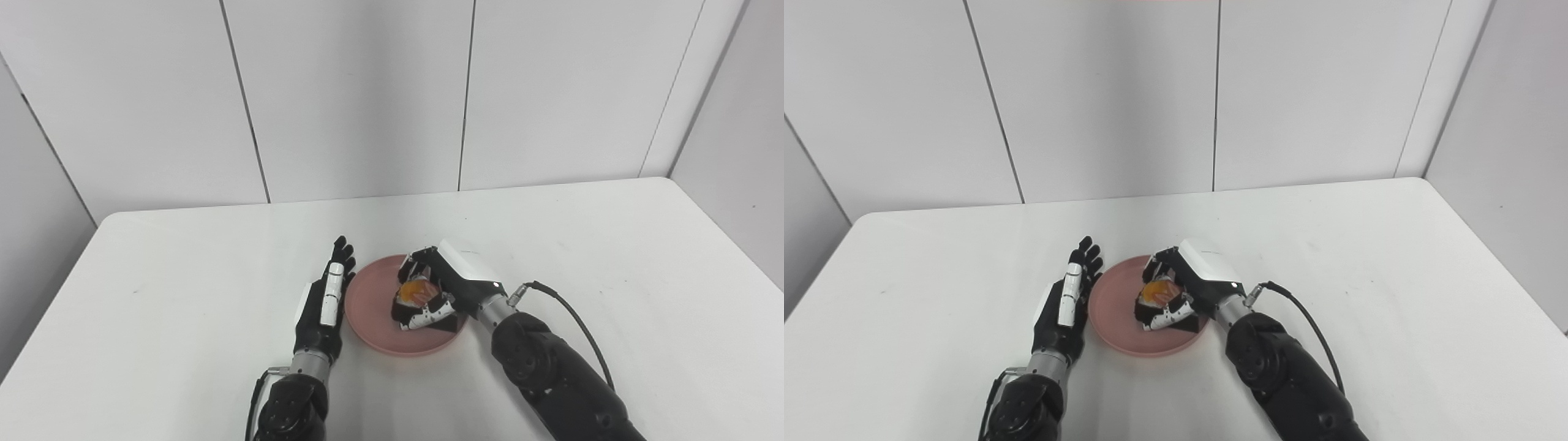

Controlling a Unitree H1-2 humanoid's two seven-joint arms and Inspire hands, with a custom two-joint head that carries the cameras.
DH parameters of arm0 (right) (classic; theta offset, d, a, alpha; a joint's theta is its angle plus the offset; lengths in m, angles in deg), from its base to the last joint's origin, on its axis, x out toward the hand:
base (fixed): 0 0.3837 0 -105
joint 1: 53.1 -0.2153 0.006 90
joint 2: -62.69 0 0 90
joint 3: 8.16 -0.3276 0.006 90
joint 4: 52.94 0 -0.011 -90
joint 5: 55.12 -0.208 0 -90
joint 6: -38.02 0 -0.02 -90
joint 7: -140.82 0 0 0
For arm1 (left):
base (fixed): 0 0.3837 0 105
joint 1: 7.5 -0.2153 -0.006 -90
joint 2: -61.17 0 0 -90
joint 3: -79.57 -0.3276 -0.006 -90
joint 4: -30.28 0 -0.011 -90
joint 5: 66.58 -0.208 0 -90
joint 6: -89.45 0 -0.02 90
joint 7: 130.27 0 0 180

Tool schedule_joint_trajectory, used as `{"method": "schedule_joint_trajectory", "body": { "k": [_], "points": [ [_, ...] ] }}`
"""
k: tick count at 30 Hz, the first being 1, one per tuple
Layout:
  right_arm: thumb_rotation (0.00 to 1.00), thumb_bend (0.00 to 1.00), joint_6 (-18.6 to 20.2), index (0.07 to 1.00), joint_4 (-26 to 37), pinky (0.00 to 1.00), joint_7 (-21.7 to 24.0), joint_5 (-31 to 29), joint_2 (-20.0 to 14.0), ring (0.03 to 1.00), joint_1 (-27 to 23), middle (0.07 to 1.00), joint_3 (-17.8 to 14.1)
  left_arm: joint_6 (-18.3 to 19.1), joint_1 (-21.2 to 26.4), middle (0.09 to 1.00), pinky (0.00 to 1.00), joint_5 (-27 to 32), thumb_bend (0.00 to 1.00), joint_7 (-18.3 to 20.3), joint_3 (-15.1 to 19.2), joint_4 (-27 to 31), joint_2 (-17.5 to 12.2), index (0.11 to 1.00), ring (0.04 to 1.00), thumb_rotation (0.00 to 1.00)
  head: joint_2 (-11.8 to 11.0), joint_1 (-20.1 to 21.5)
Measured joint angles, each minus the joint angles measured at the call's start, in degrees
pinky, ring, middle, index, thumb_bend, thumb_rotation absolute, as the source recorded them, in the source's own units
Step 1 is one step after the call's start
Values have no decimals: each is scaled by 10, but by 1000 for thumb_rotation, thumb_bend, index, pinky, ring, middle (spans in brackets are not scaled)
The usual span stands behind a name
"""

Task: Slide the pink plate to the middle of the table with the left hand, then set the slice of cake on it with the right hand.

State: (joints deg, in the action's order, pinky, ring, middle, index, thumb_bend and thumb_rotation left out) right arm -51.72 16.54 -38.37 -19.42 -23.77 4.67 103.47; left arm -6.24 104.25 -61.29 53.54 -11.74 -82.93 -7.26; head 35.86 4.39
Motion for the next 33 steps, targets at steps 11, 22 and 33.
{"method": "schedule_joint_trajectory", "body": {
  "k": [11, 22, 33],
  "points": [
    [228, 499, -30, 570, -10, 669, -15, 18, -5, 759, -3, 779, 13, 4, -4, 1000, 1000, -1, 625, 0, -2, 7, 0, 1000, 1000, 1000, 3, 0],
    [700, 617, -68, 991, 16, 879, 21, -18, -15, 933, 14, 948, 13, 3, -5, 1000, 1000, -2, 628, 0, -3, 6, 0, 1000, 1000, 1000, 7, 3],
    [841, 669, -99, 1000, 51, 916, 24, -77, -19, 1000, 75, 1000, -35, 5, -6, 1000, 1000, 3, 624, 2, -1, 9, 0, 1000, 1000, 1000, 10, 3]
  ]
}}
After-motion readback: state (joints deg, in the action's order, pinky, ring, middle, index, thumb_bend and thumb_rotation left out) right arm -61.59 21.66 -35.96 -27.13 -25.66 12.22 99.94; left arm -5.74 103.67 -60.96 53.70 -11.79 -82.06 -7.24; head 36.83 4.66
